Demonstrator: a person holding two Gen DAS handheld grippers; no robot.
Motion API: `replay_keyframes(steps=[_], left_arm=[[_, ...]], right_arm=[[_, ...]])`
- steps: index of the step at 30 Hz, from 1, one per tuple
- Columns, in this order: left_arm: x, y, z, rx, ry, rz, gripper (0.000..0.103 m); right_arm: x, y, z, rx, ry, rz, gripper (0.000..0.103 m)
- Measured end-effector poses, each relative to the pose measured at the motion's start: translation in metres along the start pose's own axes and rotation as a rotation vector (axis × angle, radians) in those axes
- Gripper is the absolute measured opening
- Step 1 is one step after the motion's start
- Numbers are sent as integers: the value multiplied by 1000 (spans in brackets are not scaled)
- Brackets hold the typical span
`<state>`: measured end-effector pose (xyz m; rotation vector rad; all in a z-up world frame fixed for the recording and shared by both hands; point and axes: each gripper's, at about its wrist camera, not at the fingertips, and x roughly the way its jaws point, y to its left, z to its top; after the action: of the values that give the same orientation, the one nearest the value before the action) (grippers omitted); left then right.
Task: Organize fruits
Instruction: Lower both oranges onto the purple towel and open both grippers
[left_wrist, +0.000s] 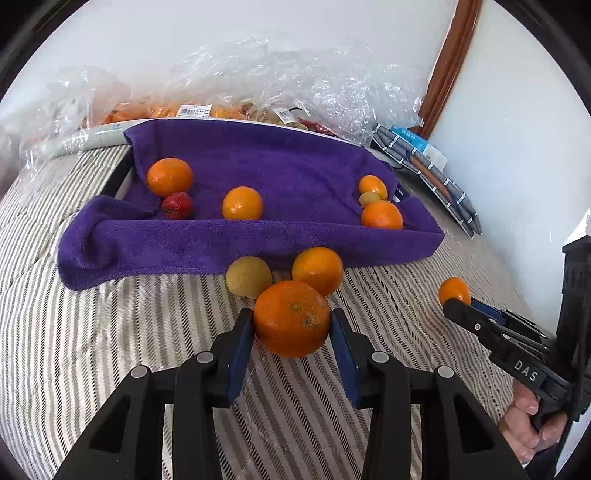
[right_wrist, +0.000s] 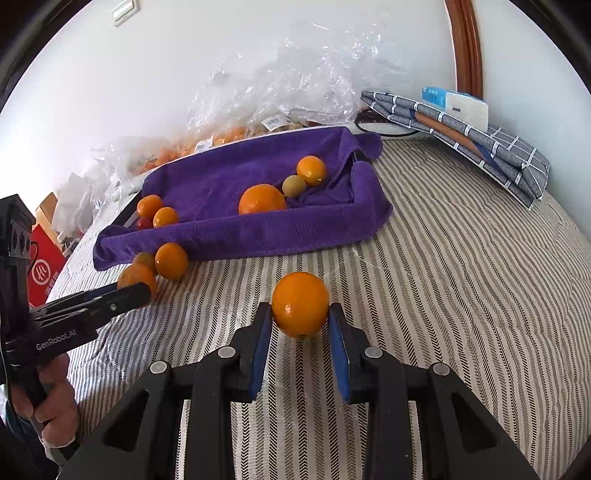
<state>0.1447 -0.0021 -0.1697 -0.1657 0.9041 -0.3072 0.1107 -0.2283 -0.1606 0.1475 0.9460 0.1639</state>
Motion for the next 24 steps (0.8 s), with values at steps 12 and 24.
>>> replay_keyframes(steps=[12,24], left_arm=[[-43,18,49,-49,-164,1,40],[5,43,101,-148,-226,64,40]], right_arm=[[-11,0,56,-9,-110,-14,31],[36,-5,94,9,-104,-15,31]])
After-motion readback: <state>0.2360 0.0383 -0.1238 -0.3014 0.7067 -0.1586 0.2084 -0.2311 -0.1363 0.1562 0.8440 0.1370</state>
